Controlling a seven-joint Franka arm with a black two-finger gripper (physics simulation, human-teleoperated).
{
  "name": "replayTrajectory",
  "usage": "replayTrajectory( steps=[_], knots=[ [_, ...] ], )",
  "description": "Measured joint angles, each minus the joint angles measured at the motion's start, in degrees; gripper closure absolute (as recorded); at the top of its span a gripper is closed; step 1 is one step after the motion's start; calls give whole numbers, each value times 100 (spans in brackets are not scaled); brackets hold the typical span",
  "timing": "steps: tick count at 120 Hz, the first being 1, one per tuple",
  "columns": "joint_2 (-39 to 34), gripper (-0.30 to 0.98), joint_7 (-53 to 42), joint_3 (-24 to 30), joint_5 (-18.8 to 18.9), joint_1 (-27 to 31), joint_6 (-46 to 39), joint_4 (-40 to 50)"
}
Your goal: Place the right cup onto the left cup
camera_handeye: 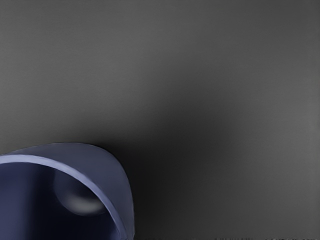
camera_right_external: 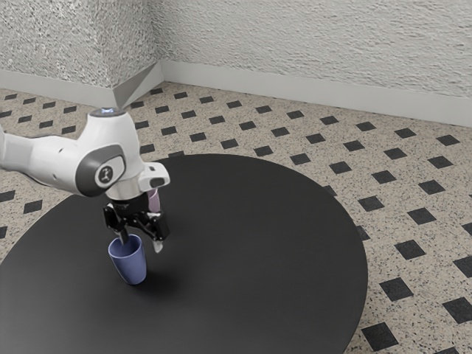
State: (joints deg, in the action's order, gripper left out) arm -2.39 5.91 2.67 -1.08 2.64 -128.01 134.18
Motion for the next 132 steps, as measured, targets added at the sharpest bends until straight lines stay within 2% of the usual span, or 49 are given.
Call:
replayTrajectory(
  steps=[31,132],
  knots=[
    [43,0,5,17,10,-201,-80,122],
    [276,0,-4,-38,35,96,-208,129]
  ],
)
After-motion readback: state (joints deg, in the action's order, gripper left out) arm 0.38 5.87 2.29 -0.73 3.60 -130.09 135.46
